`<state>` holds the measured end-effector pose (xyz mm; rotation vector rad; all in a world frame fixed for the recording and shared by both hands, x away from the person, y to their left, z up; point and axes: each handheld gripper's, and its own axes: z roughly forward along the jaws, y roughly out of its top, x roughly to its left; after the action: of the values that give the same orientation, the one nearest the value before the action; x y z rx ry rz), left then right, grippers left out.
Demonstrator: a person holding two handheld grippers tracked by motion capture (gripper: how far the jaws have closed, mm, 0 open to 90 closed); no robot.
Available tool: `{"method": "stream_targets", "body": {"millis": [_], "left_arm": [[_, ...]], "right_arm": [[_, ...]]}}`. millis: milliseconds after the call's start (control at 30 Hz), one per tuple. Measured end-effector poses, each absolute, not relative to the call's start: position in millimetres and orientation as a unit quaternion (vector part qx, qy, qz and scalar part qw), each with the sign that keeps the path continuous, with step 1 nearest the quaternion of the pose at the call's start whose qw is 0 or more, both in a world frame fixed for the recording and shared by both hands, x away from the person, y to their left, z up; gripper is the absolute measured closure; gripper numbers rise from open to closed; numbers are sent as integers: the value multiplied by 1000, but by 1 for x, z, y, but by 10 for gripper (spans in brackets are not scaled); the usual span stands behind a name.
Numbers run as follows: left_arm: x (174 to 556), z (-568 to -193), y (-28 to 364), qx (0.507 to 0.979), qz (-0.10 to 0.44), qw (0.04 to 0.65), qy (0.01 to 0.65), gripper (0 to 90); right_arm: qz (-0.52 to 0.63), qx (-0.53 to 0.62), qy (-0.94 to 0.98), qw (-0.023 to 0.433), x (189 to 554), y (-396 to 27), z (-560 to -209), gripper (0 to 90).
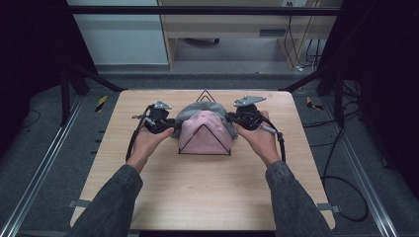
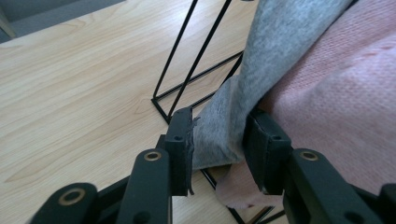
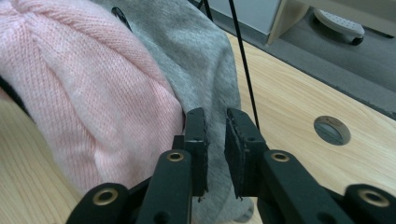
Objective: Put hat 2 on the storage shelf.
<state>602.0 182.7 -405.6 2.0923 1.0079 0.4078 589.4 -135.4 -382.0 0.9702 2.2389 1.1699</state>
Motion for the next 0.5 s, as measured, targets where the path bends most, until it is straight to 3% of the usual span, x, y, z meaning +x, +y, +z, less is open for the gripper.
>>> {"method": "stream_targets", "body": {"millis": [500], "left_arm": [[577,-385,197,823,183,379,381,420]], "right_arm": [[432,358,798,219,571,-154,-373,713]]}}
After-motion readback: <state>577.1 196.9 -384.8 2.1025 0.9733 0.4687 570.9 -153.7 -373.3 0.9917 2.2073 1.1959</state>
